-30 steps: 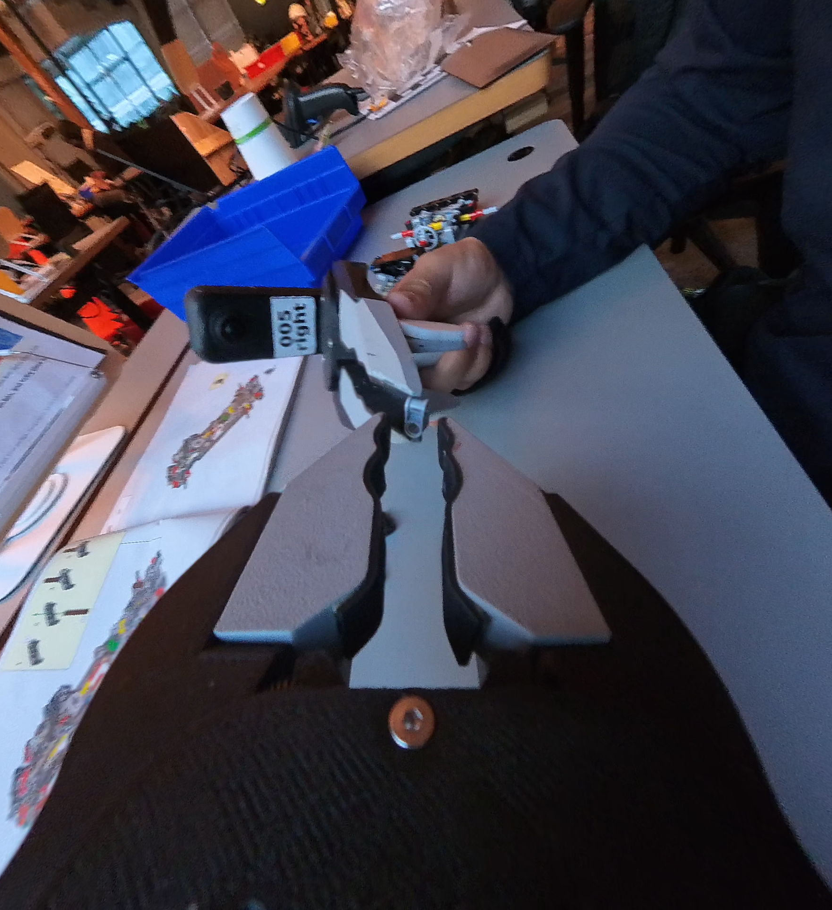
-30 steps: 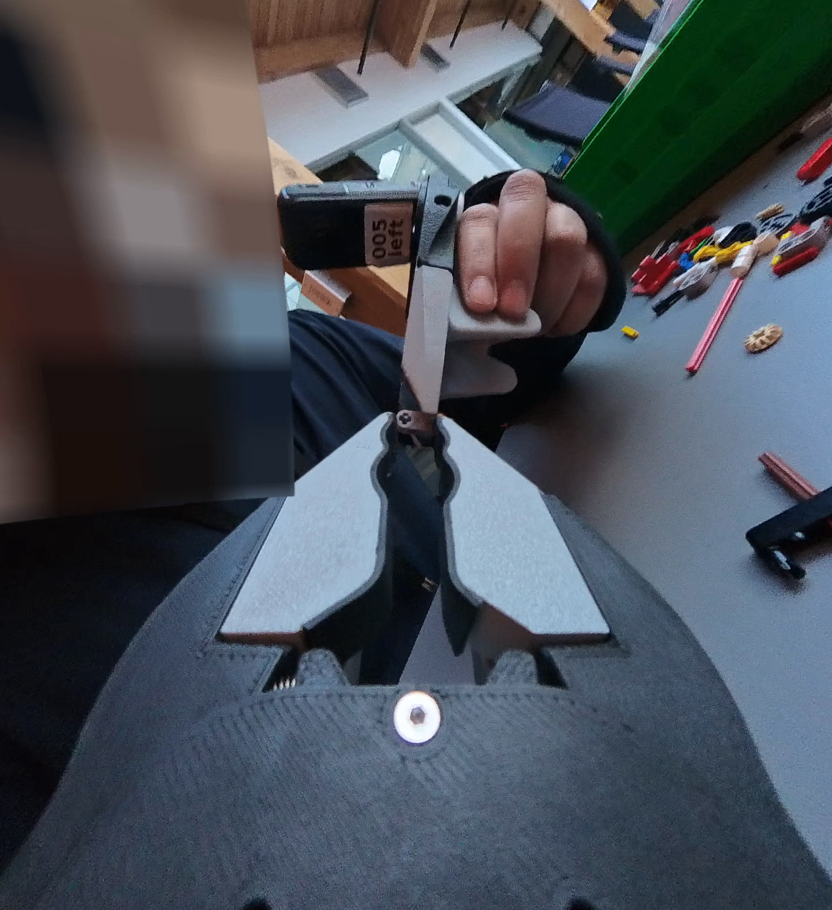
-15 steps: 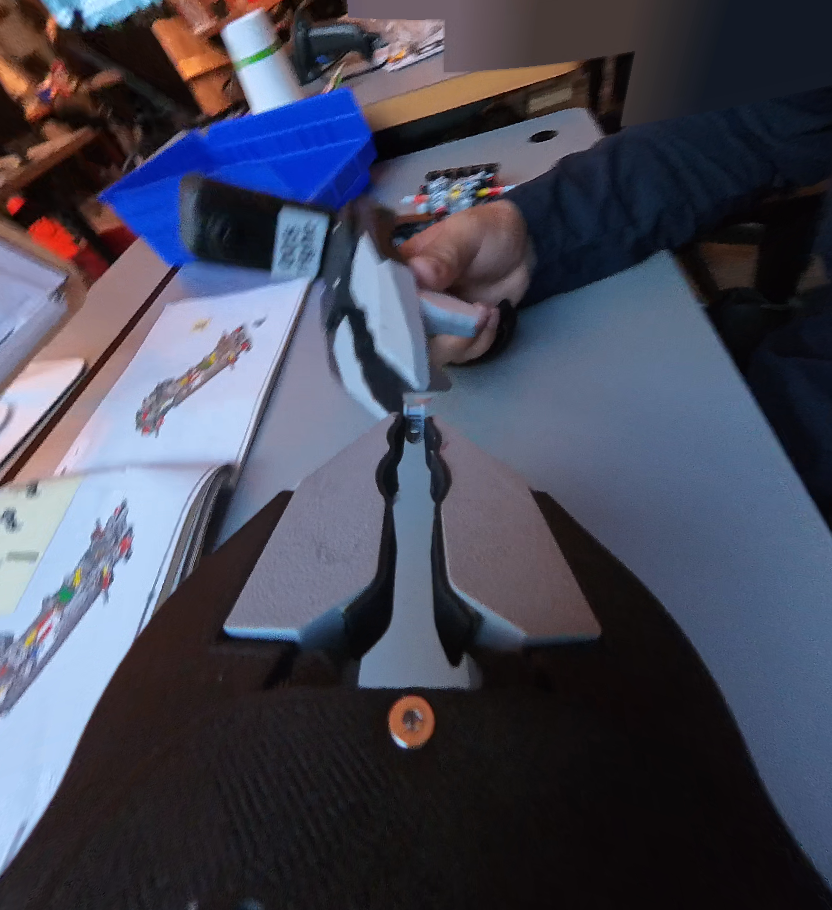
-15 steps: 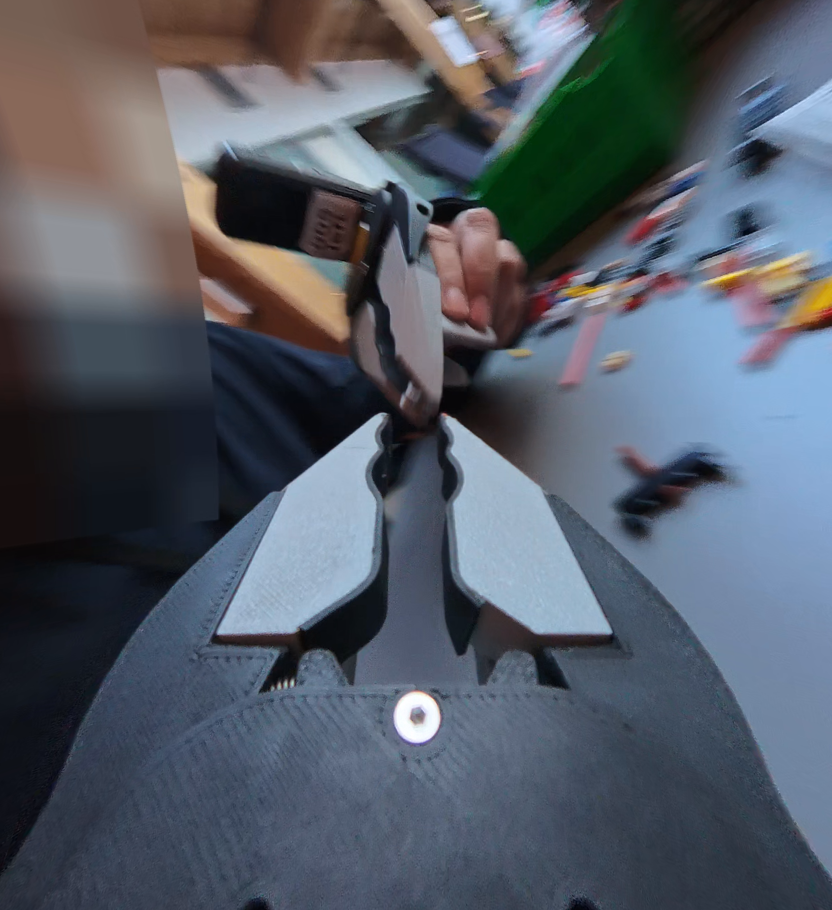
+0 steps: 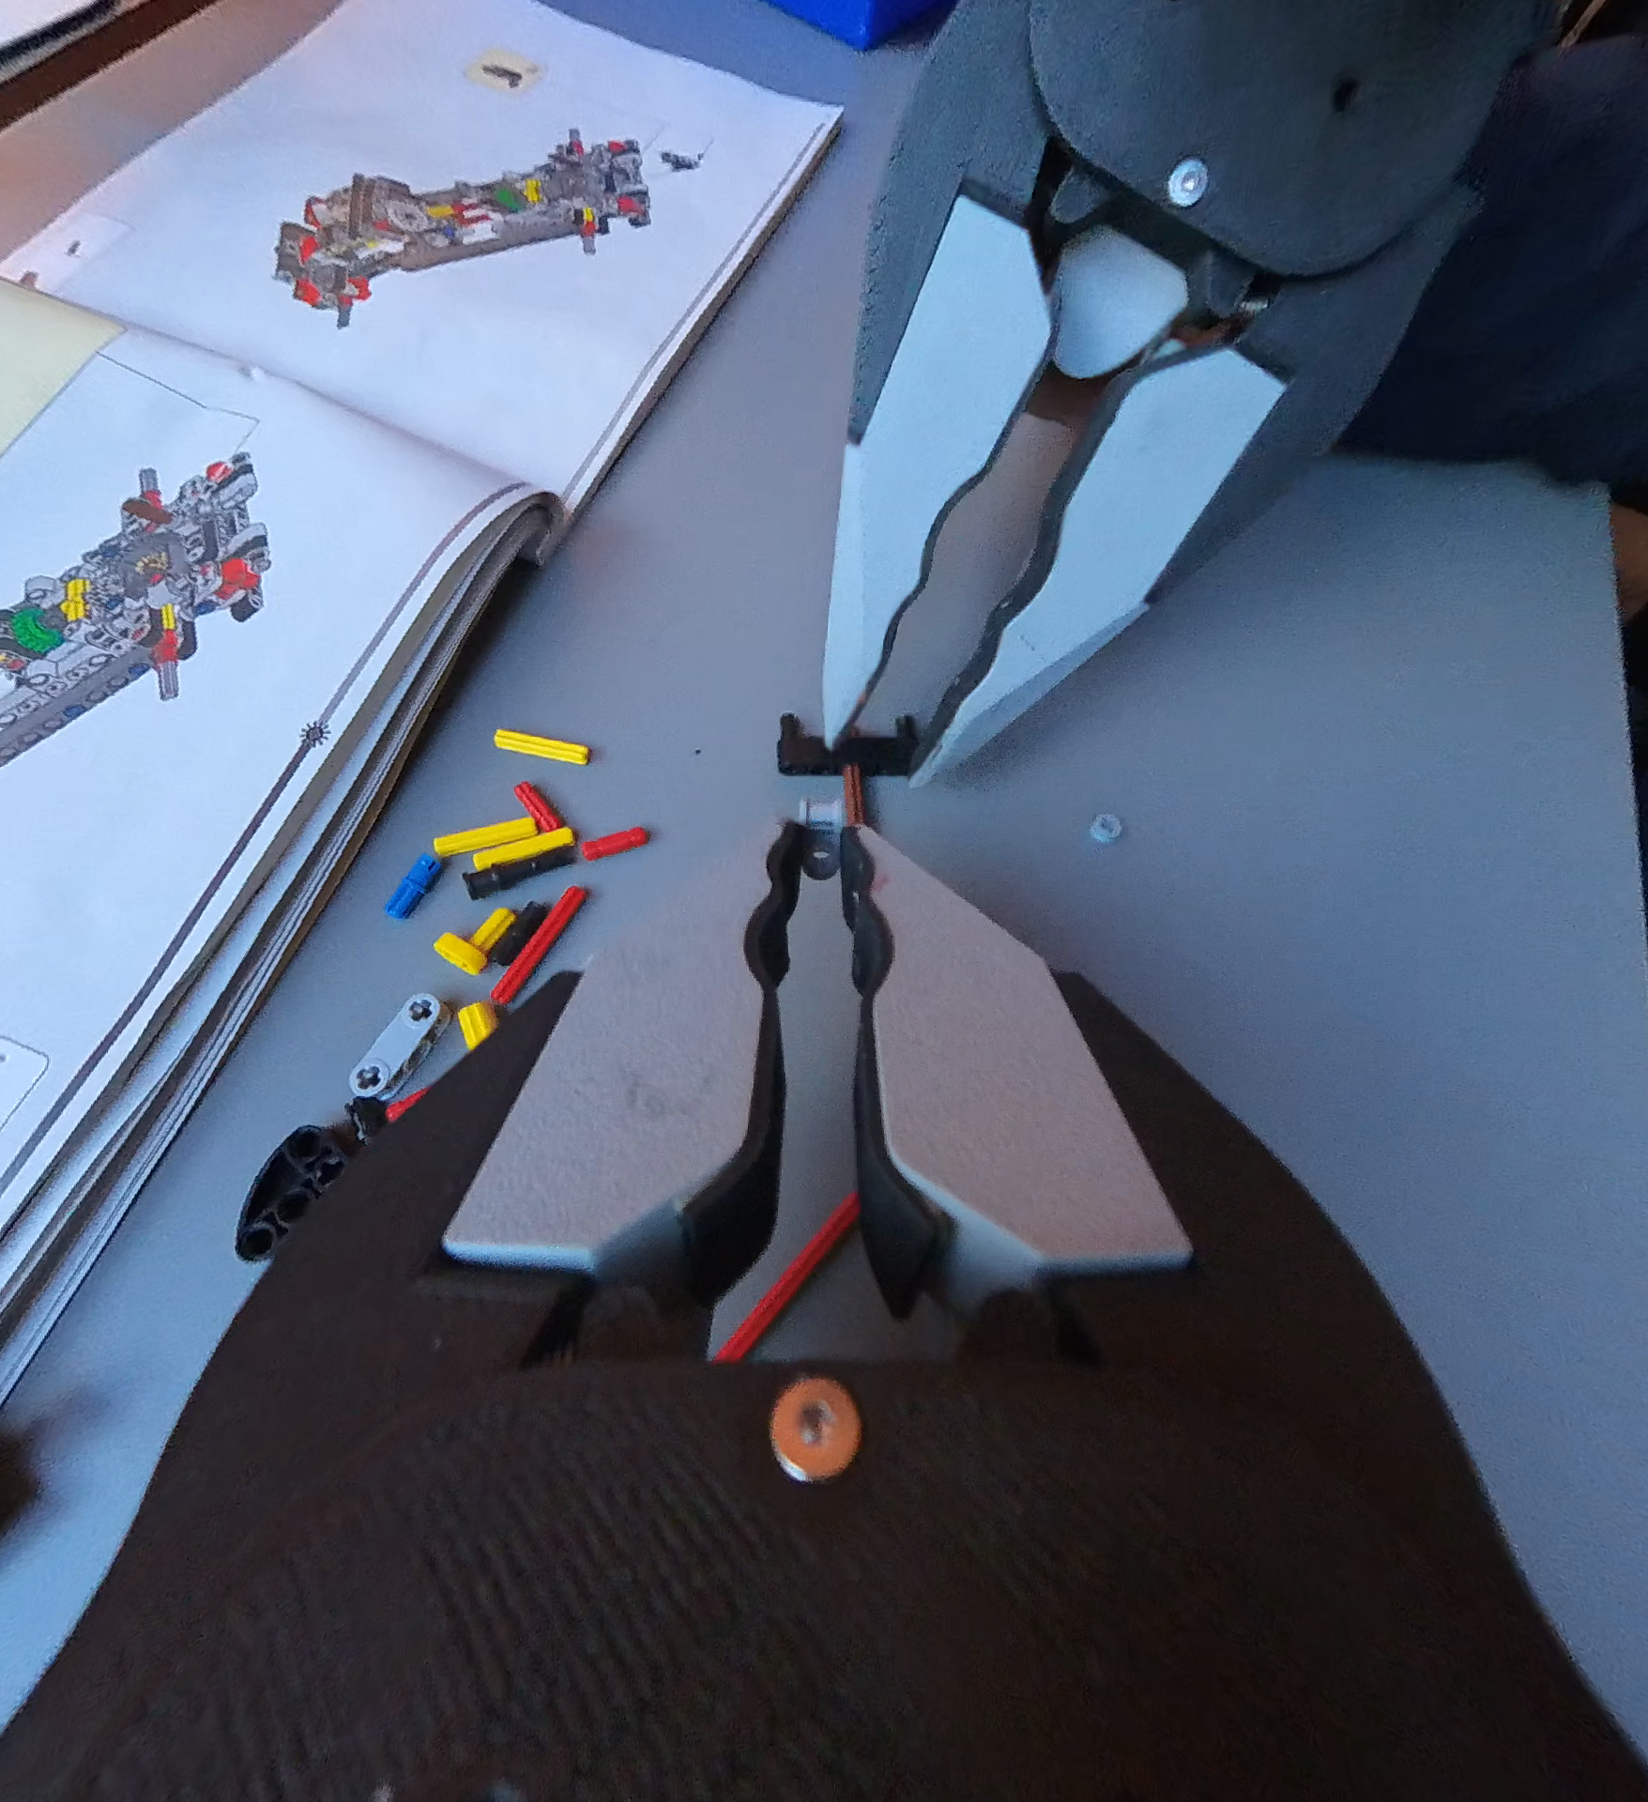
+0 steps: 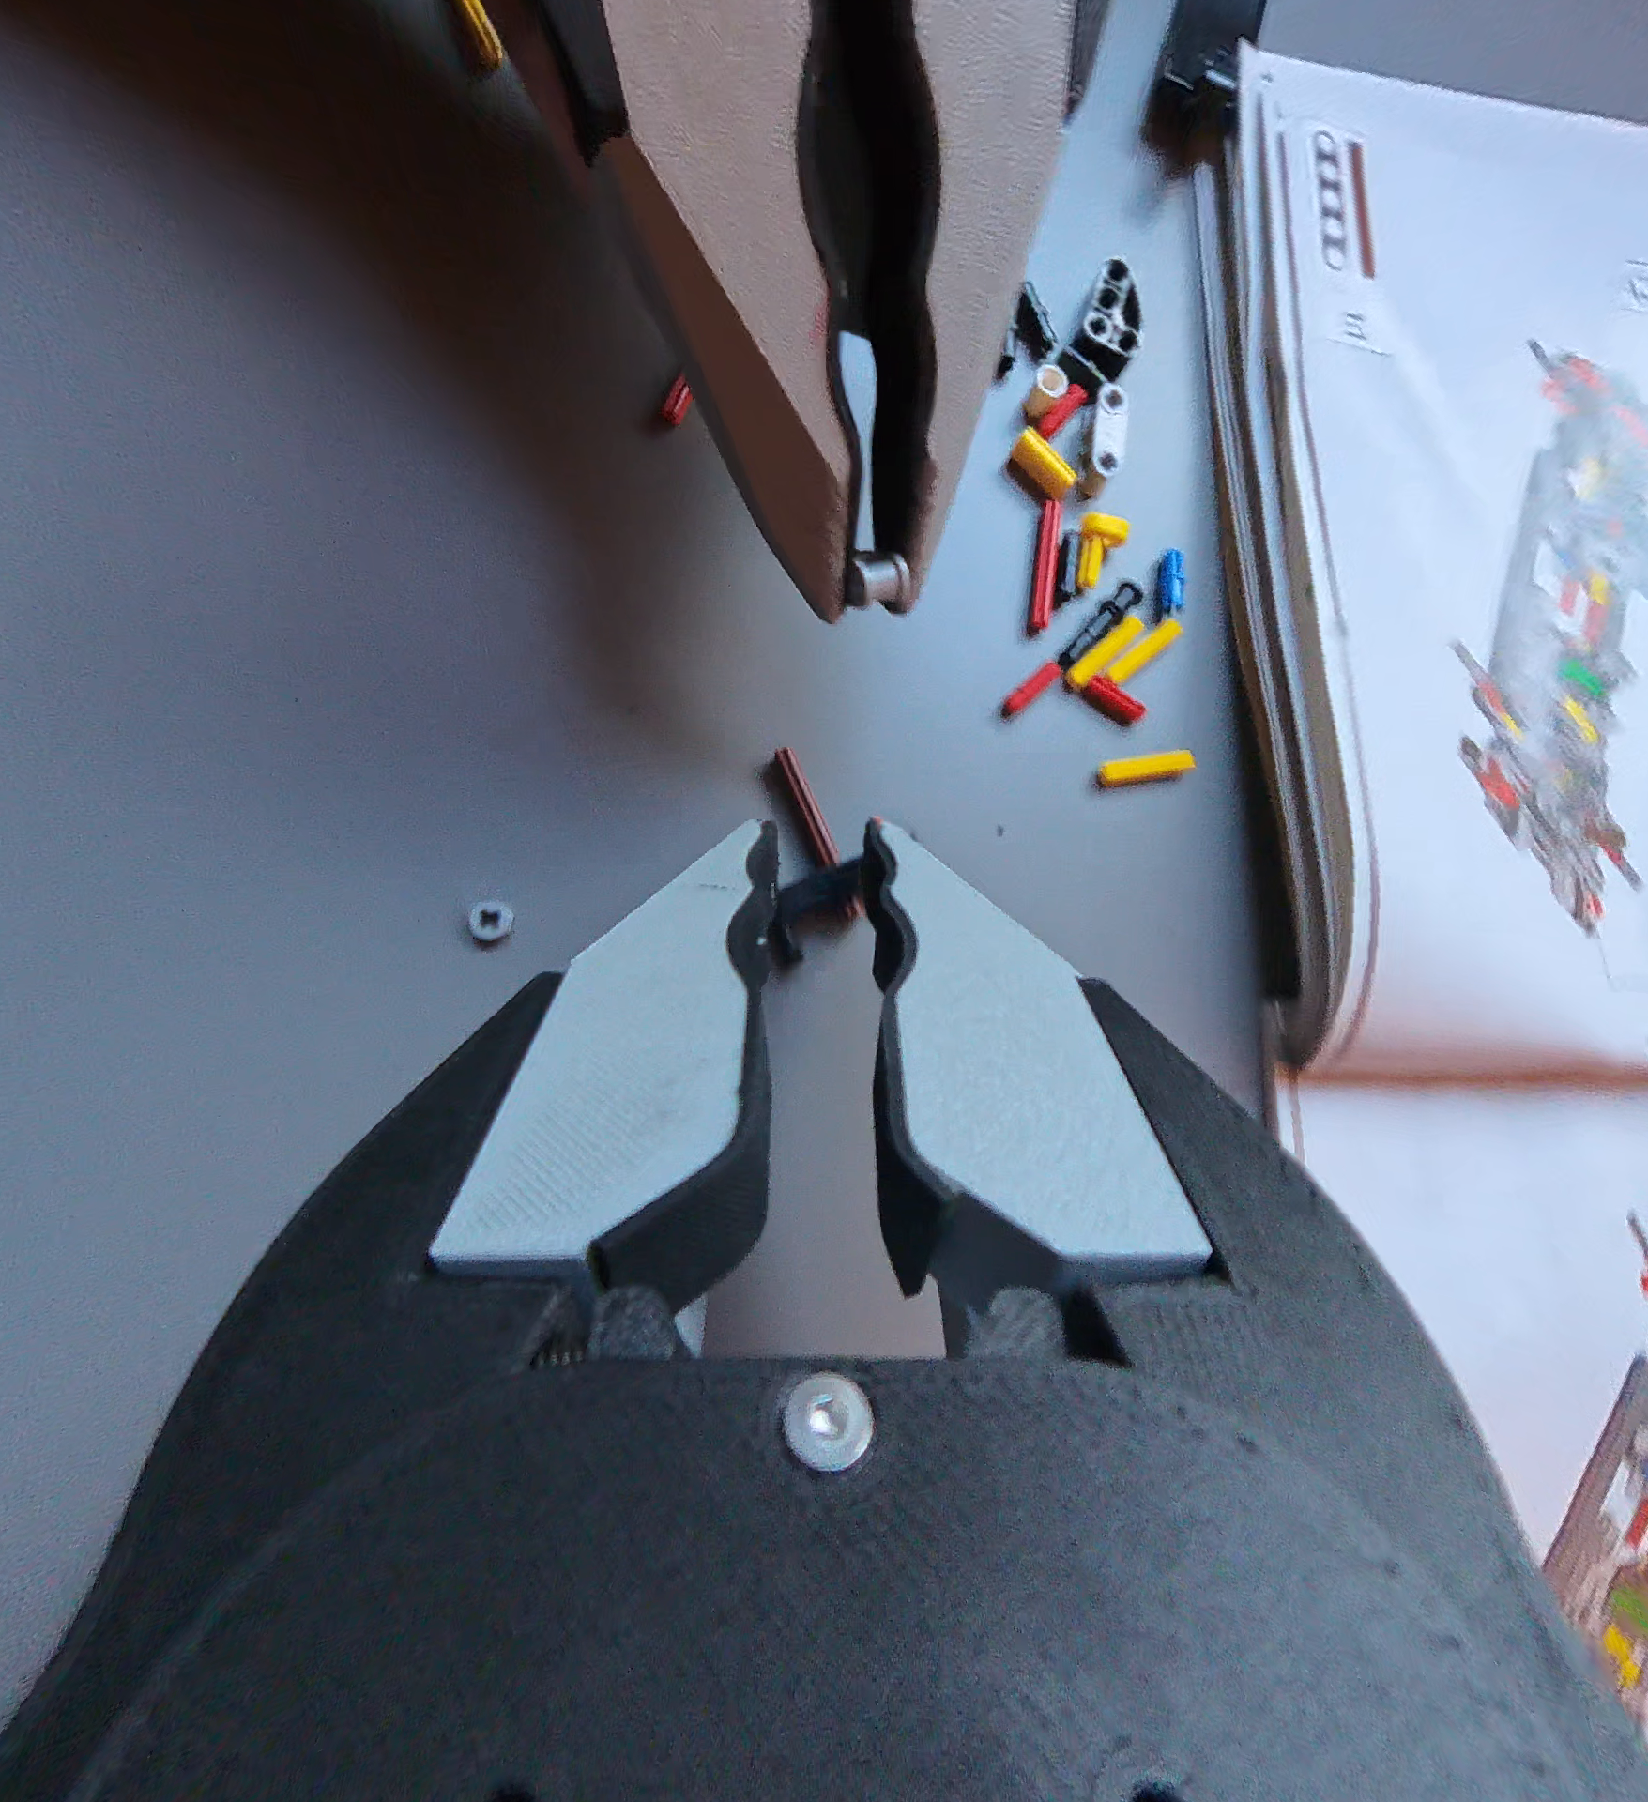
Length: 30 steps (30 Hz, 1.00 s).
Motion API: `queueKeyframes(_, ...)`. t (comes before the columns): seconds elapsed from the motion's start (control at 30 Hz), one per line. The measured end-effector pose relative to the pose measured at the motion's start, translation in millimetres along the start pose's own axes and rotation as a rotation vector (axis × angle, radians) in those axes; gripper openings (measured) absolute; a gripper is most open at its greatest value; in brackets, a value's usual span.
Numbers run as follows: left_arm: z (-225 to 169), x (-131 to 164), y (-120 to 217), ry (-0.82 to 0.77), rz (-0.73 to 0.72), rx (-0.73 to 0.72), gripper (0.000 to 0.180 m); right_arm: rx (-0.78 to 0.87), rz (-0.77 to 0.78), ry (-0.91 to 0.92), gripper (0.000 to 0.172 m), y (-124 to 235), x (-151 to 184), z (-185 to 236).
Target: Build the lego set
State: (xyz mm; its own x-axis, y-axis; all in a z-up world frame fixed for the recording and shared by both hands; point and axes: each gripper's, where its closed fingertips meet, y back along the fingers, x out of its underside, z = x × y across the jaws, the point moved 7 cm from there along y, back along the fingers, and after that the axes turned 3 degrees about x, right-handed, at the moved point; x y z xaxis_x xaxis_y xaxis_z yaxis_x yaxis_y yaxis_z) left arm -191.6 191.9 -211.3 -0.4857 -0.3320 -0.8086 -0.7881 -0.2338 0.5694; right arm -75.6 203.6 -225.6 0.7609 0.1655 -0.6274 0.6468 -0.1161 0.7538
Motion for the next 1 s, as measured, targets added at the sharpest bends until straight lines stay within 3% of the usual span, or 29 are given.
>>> queueKeyframes(0.17, -2.2, 1.1, 1.0, -0.049, 0.044, -0.032, 0.005, -0.011, 0.055, 0.055, 0.012, -10.1, 1.7, 0.9)
queueKeyframes(0.27, -5.4, 1.1, -0.4, -0.080, 0.063, -0.038, 0.005, -0.055, 0.045, 0.028, 0.001, -12.2, 1.6, 0.7)
queueKeyframes(0.4, -5.3, 0.9, -1.1, -0.122, 0.076, -0.078, 0.006, -0.088, 0.021, -0.037, 0.000, -12.4, 3.4, -1.9)
queueKeyframes(0.53, -7.3, -1.6, -0.9, -0.194, 0.068, -0.113, 0.005, -0.018, 0.004, -0.070, 0.000, -8.2, 8.6, -5.8)
queueKeyframes(0.73, -14.9, -9.3, -0.3, -0.471, 0.061, -0.293, 0.006, 0.019, -0.259, -0.115, 0.000, 18.4, 3.2, -7.8)
queueKeyframes(1.0, -23.3, -14.6, 0.1, -0.476, 0.021, -0.279, 0.005, -0.003, -0.354, -0.124, 0.000, 20.2, 4.7, -11.4)
